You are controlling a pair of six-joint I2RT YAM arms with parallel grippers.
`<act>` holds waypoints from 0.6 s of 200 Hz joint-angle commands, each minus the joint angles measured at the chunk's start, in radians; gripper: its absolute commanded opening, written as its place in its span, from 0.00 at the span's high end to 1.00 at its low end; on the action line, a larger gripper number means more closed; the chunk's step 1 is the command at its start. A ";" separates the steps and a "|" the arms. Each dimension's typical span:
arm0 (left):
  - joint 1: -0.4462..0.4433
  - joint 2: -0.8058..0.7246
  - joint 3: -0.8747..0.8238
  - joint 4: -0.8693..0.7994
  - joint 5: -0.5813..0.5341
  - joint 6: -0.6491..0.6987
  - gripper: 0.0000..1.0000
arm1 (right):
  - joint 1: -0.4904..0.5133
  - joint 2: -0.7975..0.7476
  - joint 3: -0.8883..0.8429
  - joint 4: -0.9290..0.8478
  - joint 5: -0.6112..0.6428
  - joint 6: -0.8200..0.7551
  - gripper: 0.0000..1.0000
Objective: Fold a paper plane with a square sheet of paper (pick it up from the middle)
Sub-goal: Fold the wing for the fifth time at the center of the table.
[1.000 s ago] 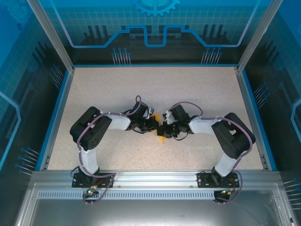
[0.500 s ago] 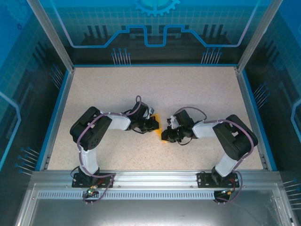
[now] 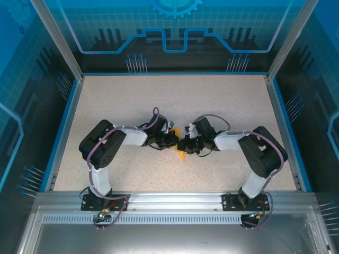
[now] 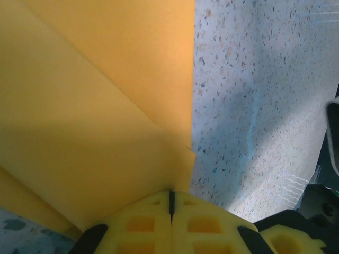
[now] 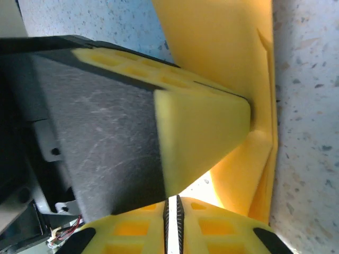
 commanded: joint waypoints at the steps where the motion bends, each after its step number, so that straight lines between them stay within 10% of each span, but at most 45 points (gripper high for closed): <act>1: 0.001 0.034 0.016 -0.072 -0.010 0.023 1.00 | -0.012 0.060 0.015 -0.023 0.035 0.003 0.87; 120: 0.005 -0.207 0.100 -0.286 -0.154 0.138 0.80 | -0.025 0.097 -0.093 -0.041 0.074 -0.006 0.95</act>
